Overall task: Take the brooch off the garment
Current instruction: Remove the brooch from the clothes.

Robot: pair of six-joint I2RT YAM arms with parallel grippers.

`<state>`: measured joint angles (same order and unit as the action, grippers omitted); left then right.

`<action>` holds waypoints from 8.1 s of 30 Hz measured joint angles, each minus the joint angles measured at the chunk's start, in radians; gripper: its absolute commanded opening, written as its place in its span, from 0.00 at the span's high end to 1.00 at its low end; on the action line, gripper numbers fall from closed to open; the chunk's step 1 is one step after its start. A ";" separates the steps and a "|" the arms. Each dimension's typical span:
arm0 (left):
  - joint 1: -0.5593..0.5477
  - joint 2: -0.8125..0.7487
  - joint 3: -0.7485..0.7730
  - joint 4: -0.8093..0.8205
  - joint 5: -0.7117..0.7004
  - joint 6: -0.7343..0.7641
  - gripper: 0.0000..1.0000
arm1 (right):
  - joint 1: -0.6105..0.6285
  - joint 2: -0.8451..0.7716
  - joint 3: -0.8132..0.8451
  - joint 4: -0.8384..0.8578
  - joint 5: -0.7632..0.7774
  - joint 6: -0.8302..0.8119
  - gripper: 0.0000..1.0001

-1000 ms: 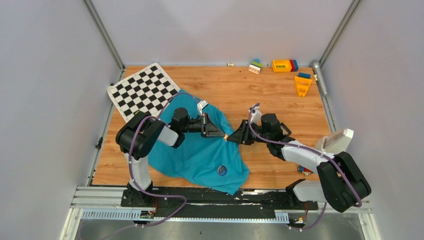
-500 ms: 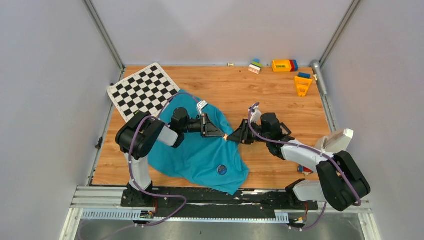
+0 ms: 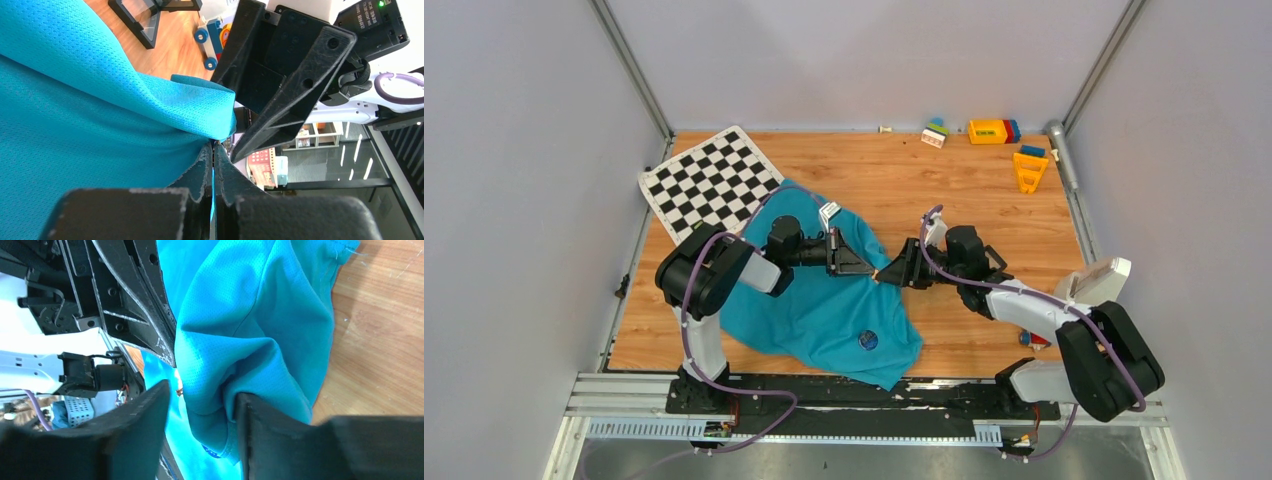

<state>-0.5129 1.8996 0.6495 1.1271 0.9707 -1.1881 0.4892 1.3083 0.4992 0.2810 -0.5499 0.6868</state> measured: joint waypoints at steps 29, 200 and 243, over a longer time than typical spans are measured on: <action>-0.365 -0.124 0.980 -2.275 -1.422 0.715 1.00 | 0.000 -0.355 -0.119 -0.047 0.161 -0.047 0.17; -0.214 -0.933 -0.107 -0.418 -0.422 0.439 1.00 | 0.274 -0.499 -0.058 0.228 0.261 0.422 0.85; -0.238 -0.871 -0.095 -0.469 -0.493 0.346 1.00 | 0.263 -0.611 -0.074 0.119 0.237 0.311 0.46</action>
<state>-0.7513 1.0290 0.5541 0.6579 0.4774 -0.8417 0.7525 0.6975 0.4252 0.4000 -0.3130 0.9981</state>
